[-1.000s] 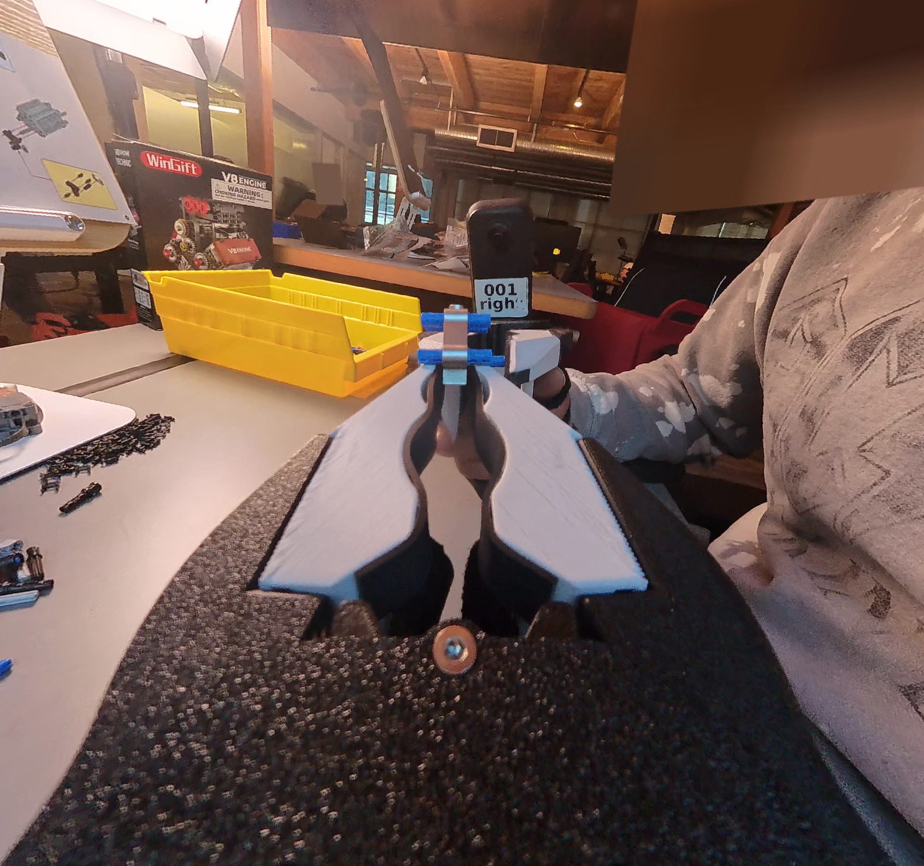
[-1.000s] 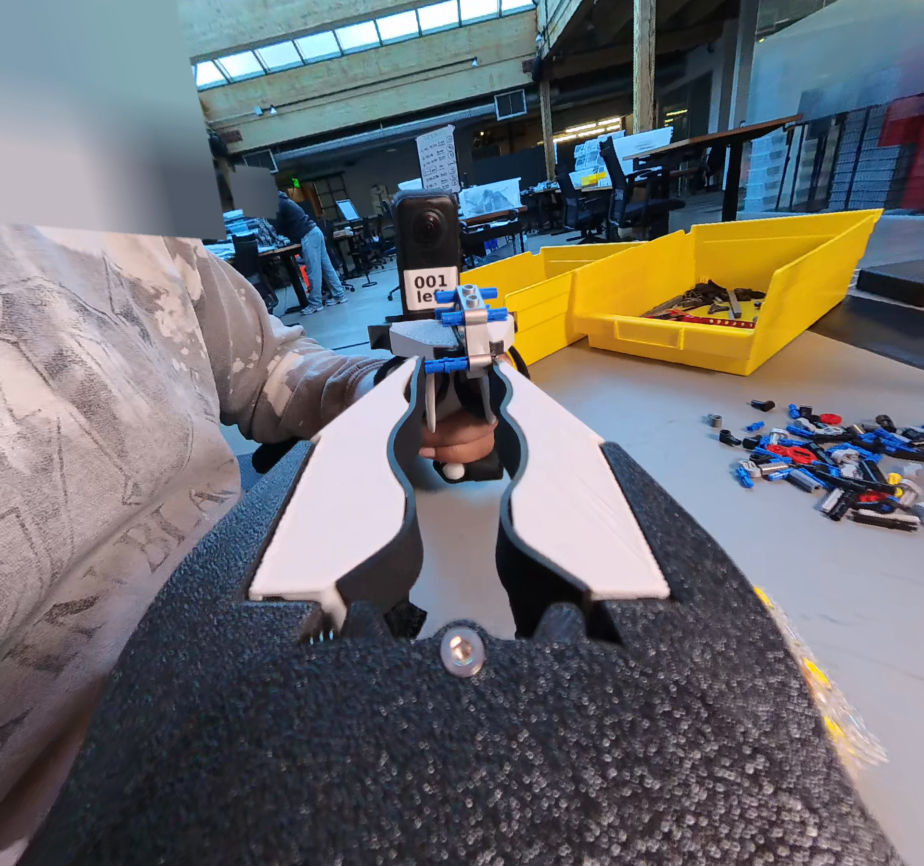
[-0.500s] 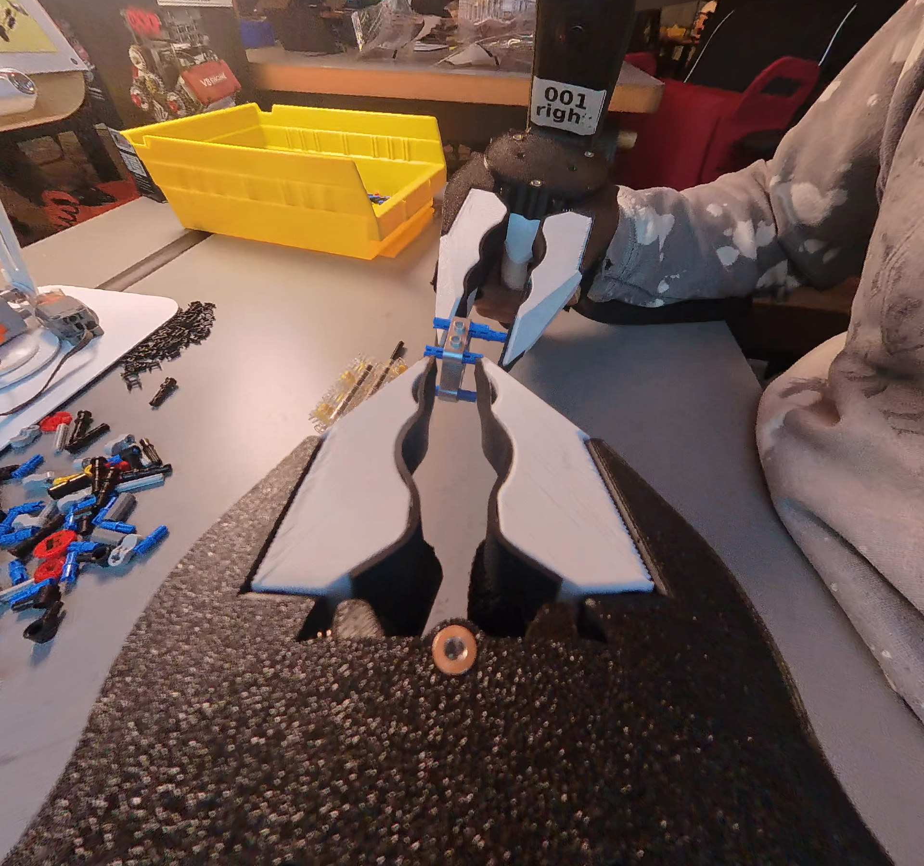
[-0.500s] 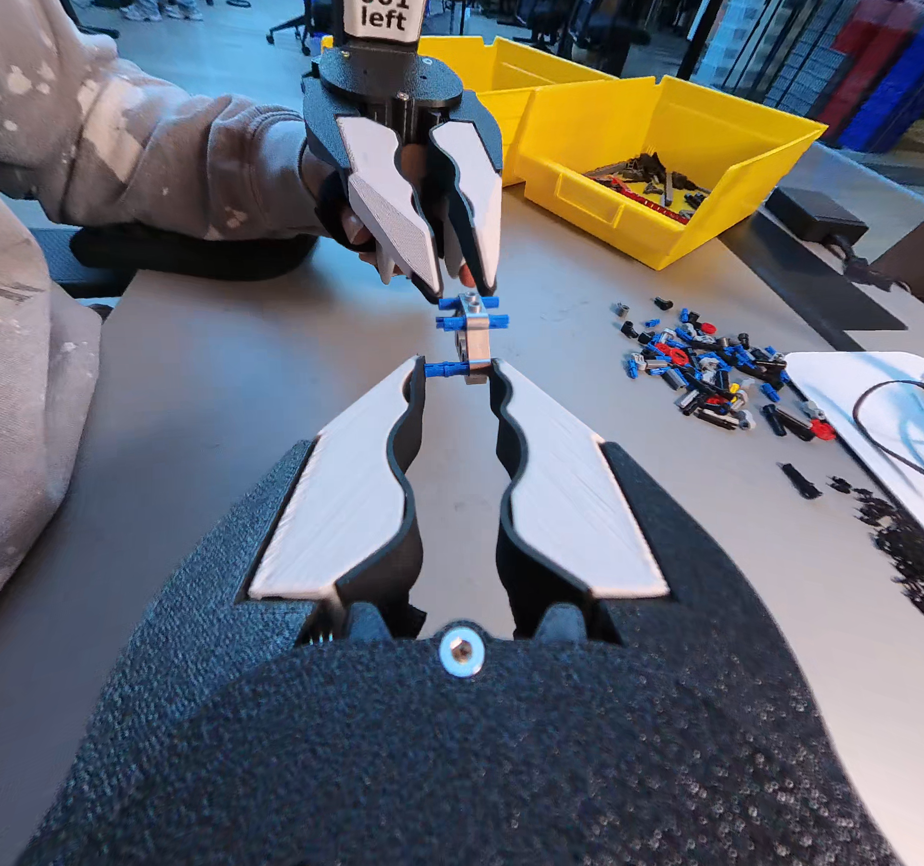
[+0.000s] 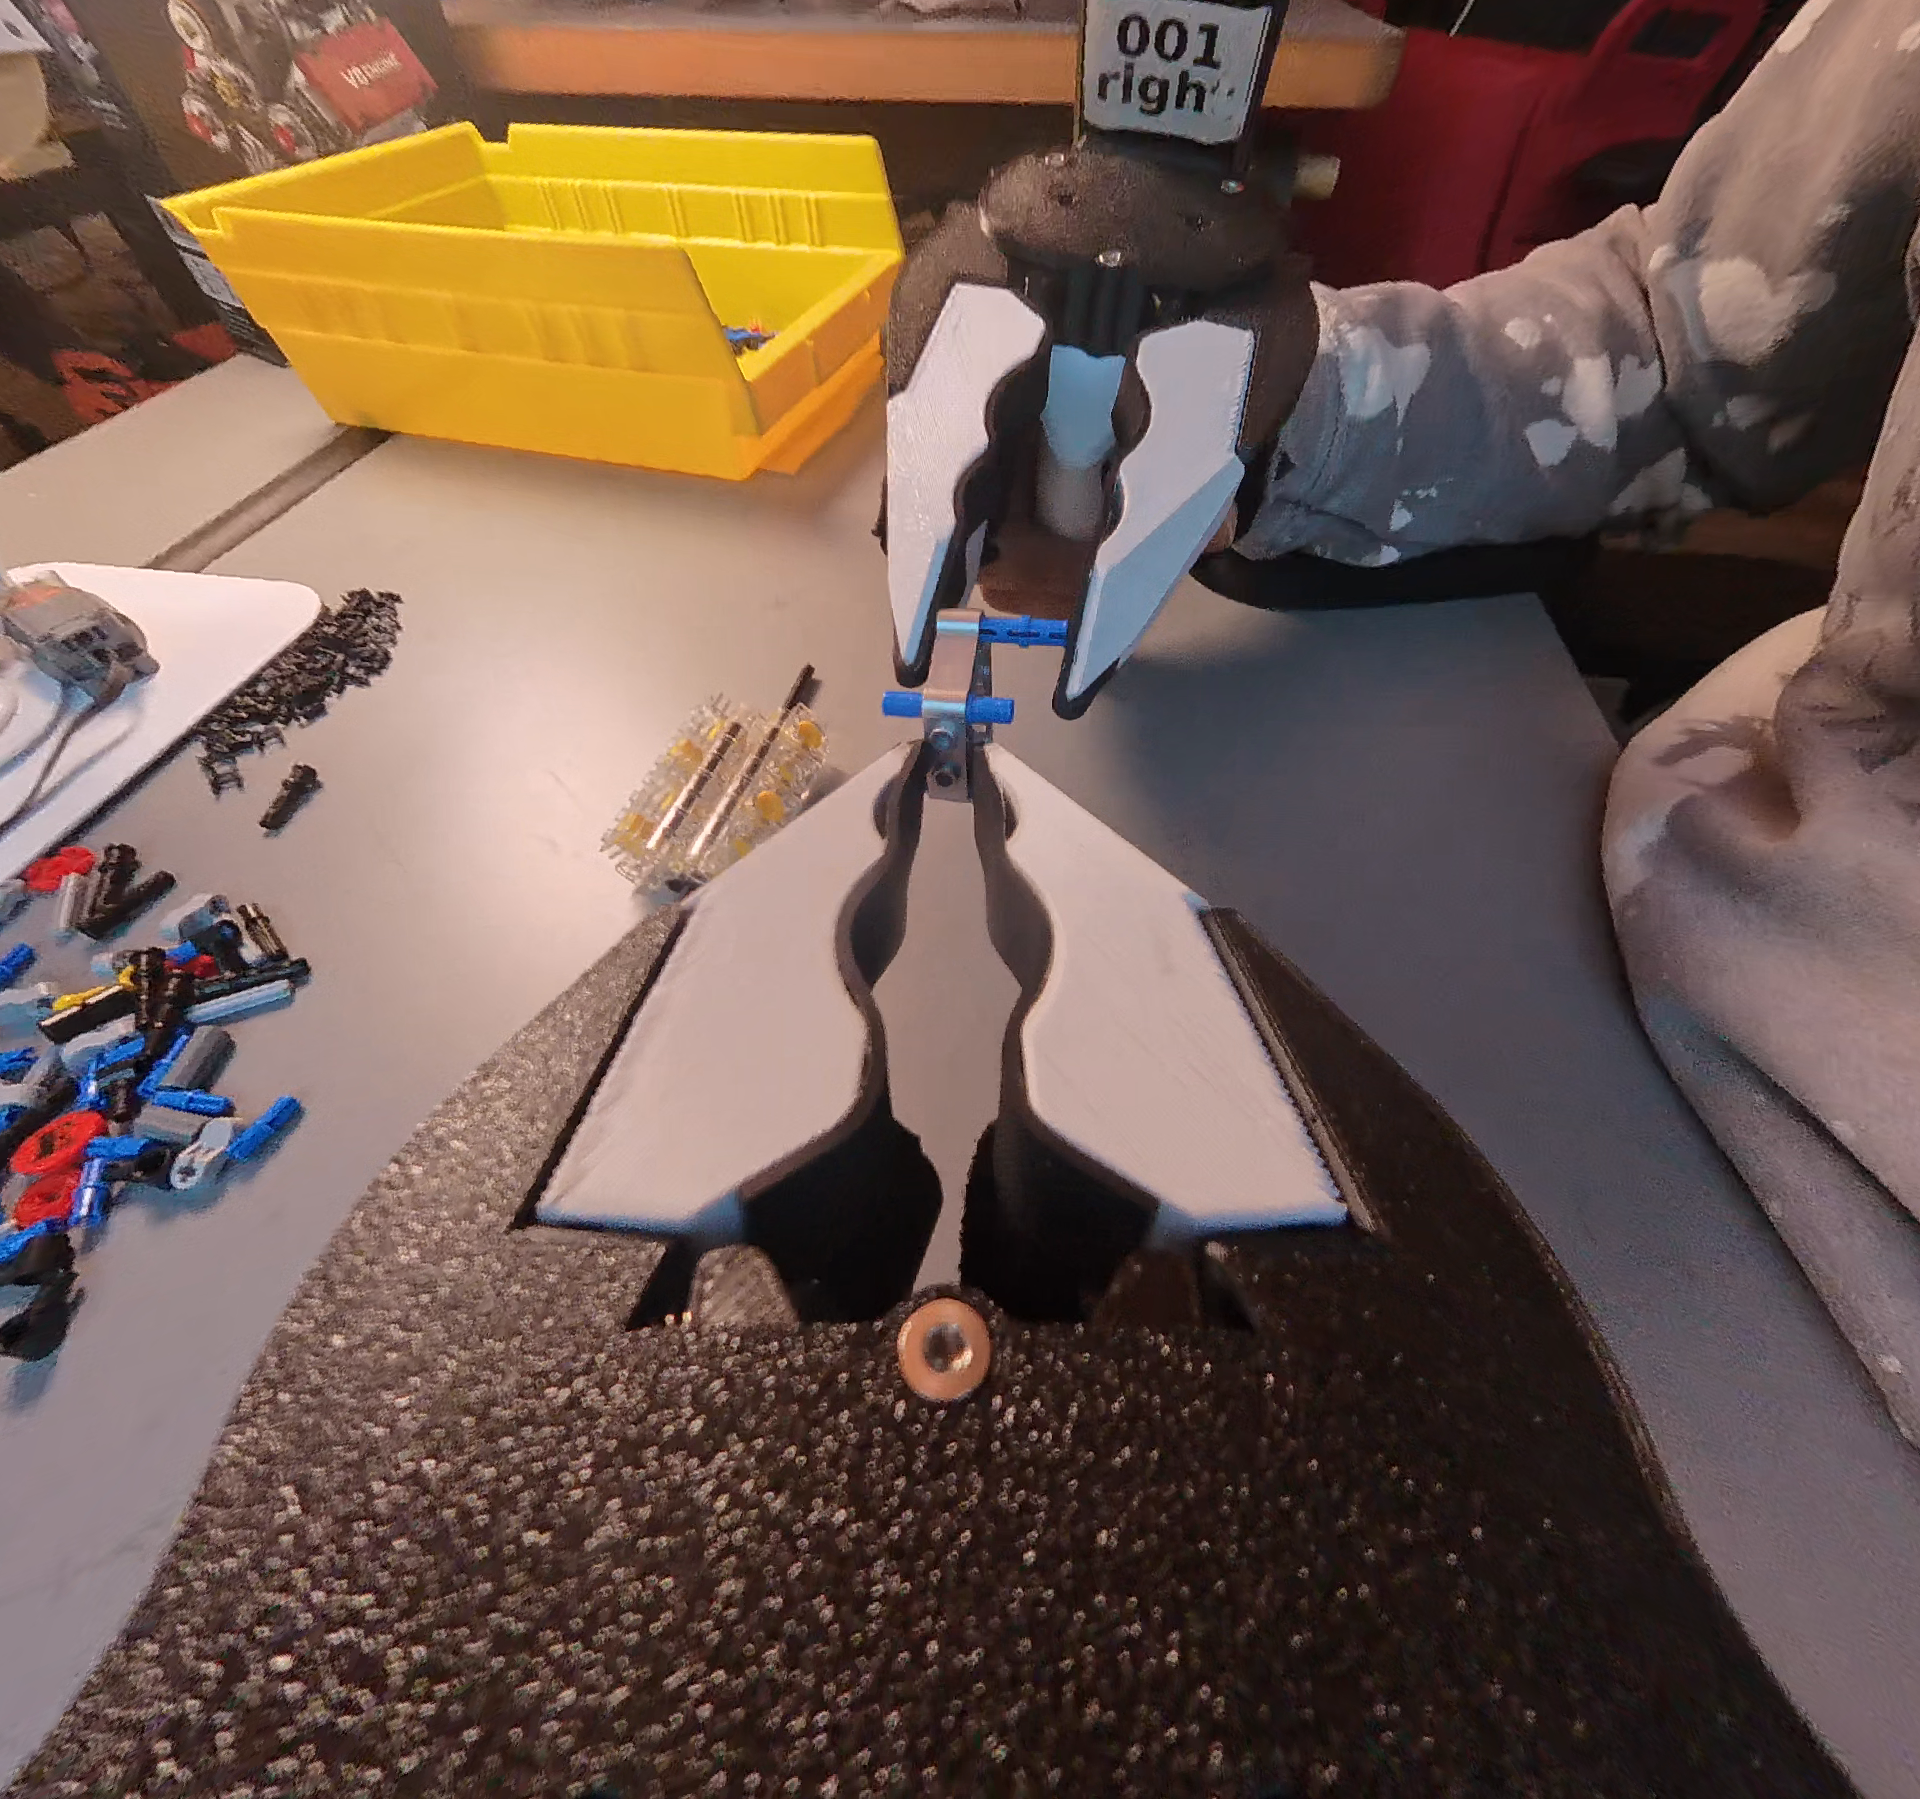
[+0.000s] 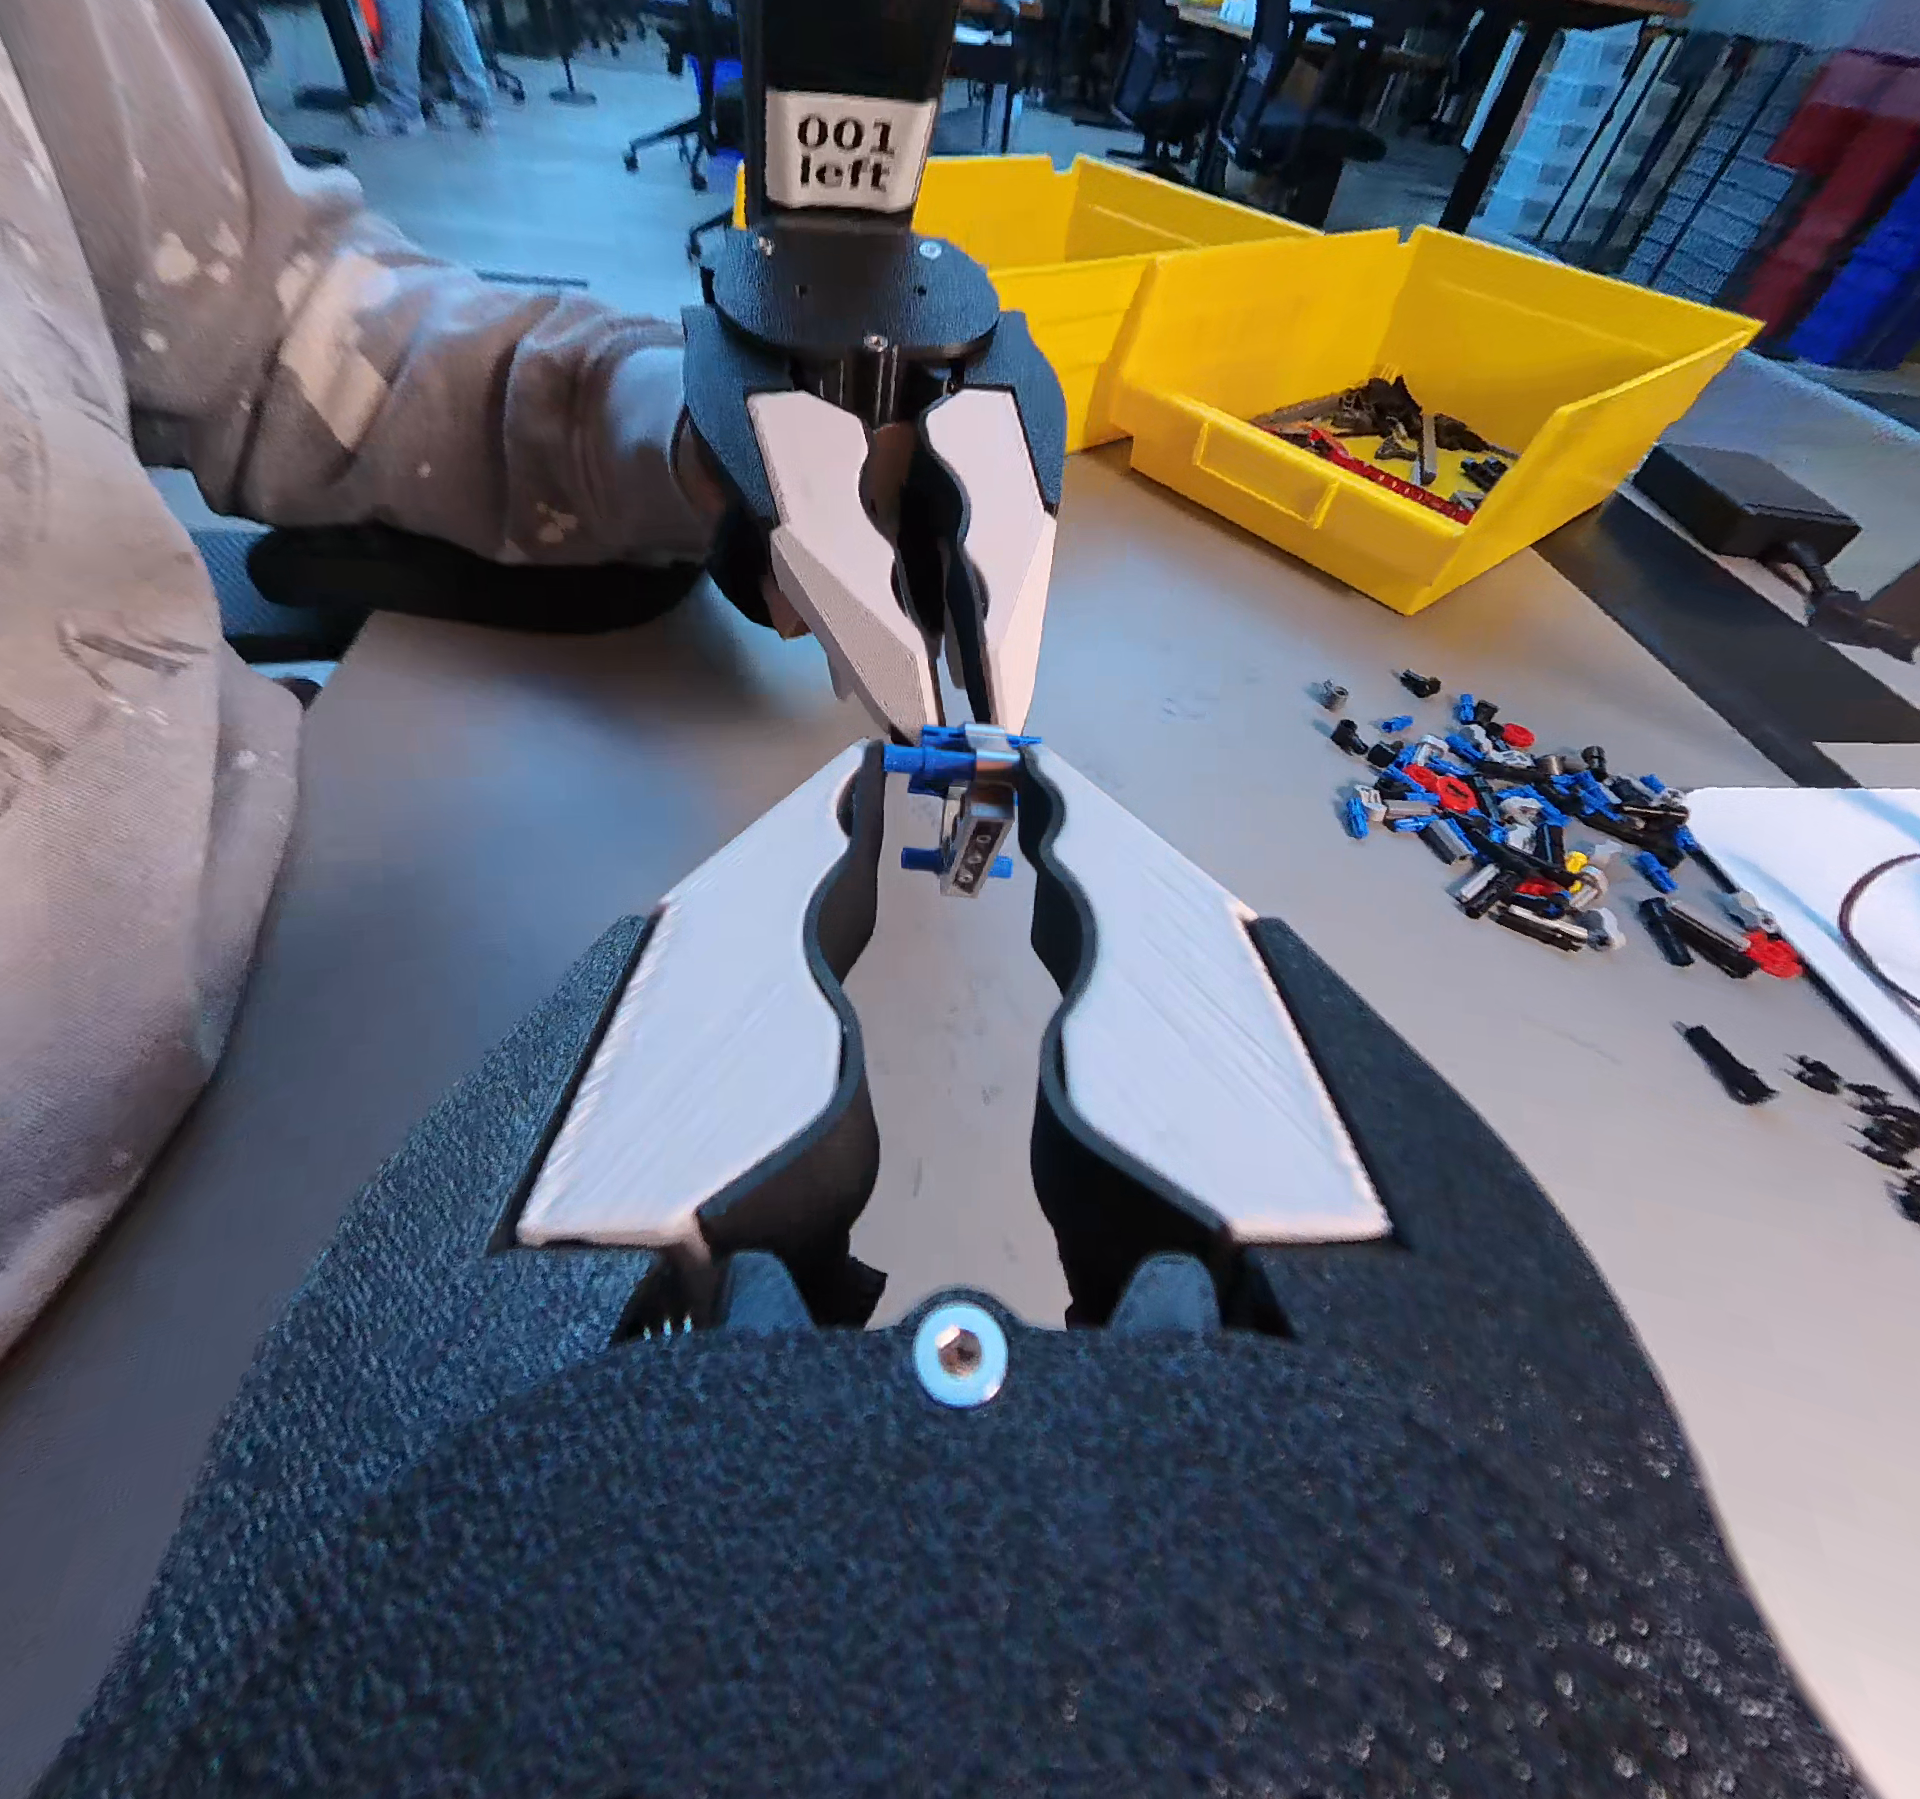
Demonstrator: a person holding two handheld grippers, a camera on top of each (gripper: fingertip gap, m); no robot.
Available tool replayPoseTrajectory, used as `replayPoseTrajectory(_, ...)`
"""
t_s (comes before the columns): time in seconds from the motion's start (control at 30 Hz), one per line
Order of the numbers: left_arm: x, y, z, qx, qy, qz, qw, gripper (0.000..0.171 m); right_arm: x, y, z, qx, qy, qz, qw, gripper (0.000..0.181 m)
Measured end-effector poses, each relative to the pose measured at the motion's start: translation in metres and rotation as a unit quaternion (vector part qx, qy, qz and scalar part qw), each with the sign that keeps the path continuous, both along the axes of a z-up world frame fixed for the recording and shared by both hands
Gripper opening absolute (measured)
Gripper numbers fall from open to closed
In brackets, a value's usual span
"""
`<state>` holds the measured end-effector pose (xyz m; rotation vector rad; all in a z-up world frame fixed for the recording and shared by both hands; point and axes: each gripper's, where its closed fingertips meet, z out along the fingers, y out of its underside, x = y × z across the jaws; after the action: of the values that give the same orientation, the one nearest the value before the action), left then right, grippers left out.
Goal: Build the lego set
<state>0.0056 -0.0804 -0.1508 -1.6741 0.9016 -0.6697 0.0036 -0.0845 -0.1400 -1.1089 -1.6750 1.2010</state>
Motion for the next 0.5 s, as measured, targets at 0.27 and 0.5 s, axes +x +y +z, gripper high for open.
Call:
replayPoseTrajectory(0.27,-0.001,0.000,0.020,0.073,-0.017,0.018,0.997,0.006,0.002,0.002,0.012,-0.077,0.024,0.008,0.997,0.025)
replayPoseTrajectory(0.5,0.000,-0.003,0.032,0.101,-0.043,0.016,0.994,0.006,0.003,-0.001,0.018,-0.131,0.031,0.026,0.991,0.025)
